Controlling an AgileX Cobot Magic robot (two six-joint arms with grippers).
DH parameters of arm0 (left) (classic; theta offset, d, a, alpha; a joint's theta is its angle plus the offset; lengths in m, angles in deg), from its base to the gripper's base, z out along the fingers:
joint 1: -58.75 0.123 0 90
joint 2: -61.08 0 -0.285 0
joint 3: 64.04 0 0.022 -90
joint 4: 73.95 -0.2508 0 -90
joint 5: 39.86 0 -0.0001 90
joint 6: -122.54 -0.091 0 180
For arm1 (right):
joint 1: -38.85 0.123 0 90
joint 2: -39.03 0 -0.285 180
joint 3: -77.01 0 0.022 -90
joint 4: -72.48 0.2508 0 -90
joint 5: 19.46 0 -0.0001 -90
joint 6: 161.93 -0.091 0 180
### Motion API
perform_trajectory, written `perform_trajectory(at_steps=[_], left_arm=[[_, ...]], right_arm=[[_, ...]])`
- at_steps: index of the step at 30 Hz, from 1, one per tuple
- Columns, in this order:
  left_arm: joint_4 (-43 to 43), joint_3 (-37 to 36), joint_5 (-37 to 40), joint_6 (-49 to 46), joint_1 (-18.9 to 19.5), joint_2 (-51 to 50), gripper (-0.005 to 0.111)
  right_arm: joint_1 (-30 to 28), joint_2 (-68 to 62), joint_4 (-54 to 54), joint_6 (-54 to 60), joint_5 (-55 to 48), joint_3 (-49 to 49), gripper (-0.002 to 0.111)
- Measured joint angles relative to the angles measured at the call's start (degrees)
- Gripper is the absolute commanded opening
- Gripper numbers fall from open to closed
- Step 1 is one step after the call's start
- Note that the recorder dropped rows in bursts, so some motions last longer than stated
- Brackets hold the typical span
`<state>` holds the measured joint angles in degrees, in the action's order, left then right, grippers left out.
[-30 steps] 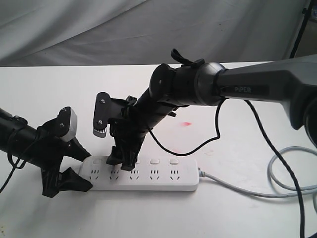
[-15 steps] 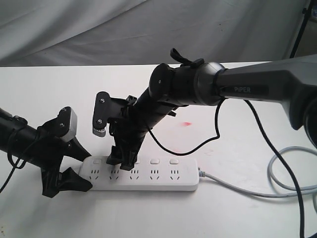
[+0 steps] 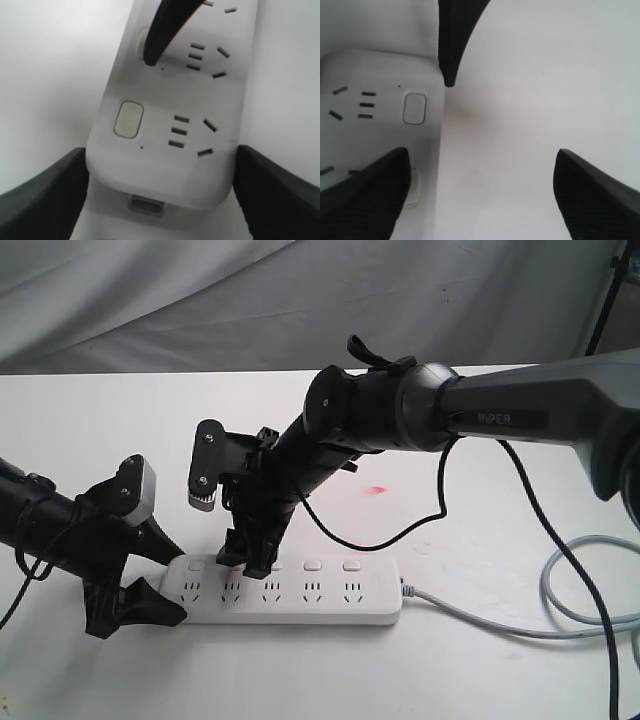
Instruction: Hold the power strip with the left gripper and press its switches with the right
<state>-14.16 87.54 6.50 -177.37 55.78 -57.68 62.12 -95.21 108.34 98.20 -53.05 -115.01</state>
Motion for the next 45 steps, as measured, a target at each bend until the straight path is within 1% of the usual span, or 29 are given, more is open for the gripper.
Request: perform_trajectory(at_steps=[24,33,45], left_arm=[[0.0,0.0,0.0,0.0,0.0,0.0,0.029],[0.0,0.0,0.0,0.0,0.0,0.0,0.029],[0.0,0.0,0.0,0.0,0.0,0.0,0.029]], right_arm=[[-0.6,-0.3,-0.1,0.2,1.0,0.0,0.072],[-0.6,0.8,1.3,0.4,-0.4,0.0,0.072],[-0.6,-0.6,0.4,0.4,-0.6,0.0,0.072]])
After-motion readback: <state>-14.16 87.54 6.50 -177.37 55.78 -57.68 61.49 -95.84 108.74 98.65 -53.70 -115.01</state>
